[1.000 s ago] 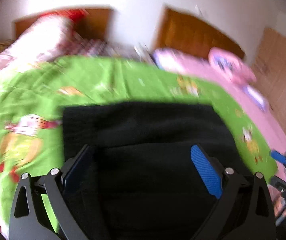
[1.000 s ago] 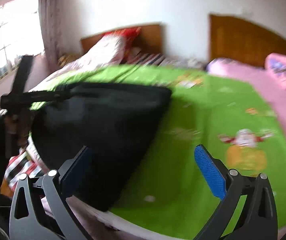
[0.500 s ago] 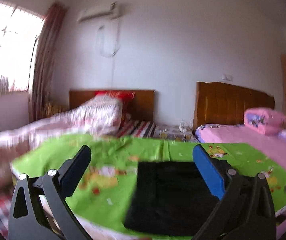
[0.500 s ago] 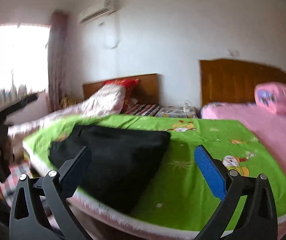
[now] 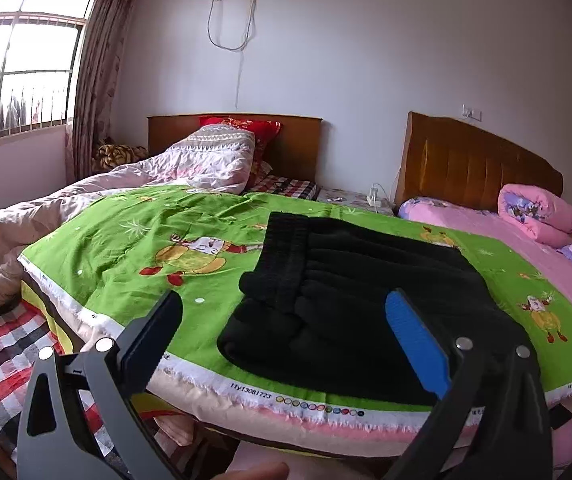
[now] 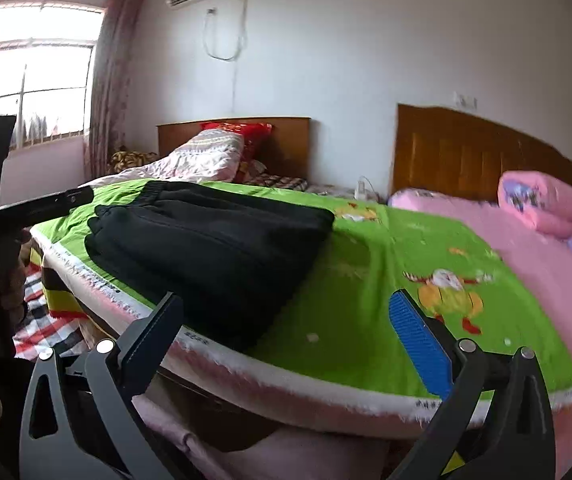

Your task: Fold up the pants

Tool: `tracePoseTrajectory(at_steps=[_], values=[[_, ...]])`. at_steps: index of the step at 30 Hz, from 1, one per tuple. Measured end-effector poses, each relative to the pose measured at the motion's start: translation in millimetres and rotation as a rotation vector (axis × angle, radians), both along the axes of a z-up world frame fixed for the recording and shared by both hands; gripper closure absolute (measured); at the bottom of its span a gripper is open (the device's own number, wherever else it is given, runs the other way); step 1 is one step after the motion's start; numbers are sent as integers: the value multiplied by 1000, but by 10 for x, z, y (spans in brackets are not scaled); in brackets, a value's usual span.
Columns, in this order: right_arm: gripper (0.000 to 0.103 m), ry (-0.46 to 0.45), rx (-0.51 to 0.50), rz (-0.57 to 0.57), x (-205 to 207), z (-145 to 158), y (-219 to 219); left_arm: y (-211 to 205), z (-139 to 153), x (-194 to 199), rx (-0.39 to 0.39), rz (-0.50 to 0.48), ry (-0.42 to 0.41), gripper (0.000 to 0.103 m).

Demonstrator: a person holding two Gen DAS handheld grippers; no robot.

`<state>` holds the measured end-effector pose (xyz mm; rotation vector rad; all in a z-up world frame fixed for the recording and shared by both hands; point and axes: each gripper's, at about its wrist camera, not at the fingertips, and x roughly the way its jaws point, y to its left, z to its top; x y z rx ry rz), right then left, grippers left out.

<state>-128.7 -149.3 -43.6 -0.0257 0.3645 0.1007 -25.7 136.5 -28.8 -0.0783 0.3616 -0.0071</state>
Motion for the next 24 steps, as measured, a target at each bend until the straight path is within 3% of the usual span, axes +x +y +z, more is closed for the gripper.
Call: tracePoseTrajectory(at_steps=[24], values=[[4,13,-11,14,37,-1,21,-311,-65,56,115,-105,54,1]])
